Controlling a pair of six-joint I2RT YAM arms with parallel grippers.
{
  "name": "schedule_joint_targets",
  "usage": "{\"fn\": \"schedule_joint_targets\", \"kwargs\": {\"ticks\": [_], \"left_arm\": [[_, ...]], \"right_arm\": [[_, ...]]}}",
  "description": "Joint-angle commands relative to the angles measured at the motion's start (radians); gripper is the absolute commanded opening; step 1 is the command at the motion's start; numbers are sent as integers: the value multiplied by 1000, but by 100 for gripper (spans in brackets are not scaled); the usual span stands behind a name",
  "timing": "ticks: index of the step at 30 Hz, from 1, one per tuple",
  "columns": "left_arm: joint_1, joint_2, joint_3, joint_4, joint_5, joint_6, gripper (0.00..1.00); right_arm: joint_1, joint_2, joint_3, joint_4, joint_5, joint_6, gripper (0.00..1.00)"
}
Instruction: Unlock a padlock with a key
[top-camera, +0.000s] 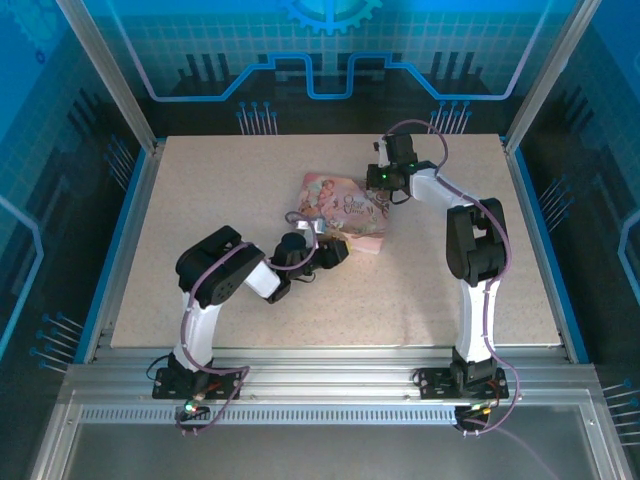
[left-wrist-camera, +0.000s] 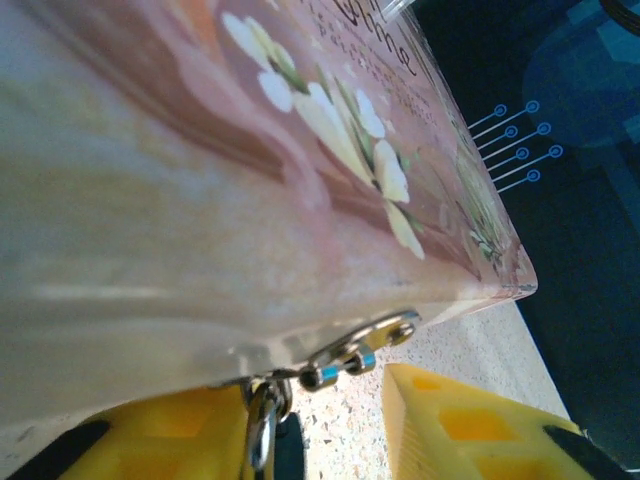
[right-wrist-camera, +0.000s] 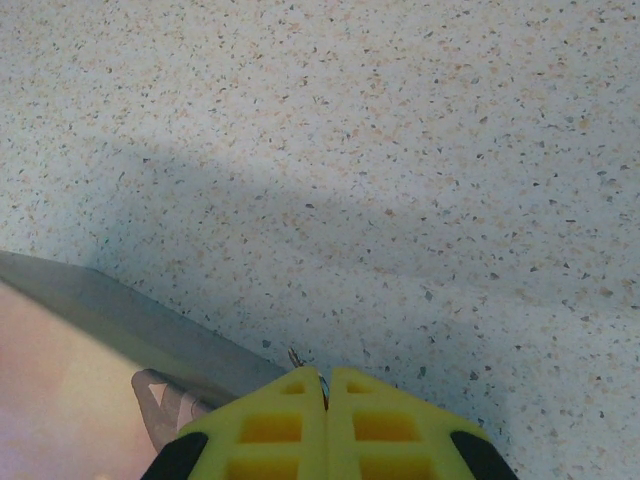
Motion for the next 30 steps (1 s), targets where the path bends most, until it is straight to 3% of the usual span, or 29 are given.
{"fn": "schedule_joint_targets", "kwargs": {"ticks": [1,5,13,19,24,30], "left_arm": [[21,-17,-30,-50,8,-13,31],[26,-19,-31,-63,15,-15,27],[35,-41,-23,-113,29,6,7],[40,-64,-21,-170,54,14,6],[49,-111,13,-327,99,28,1],[53,-189,103,-627,154,75,0]], "right_arm": [[8,-37,-21,-20,-20,-16,0],[8,-37,-23,-19,-22,-14,0],[9,-49,-24,-16,-25,-16,0],[7,-69,-25,-17,-26,-17,0],[0,-101,-40,-13,-32,-20,0],[-29,-166,-77,1,-65,-7,0]]}}
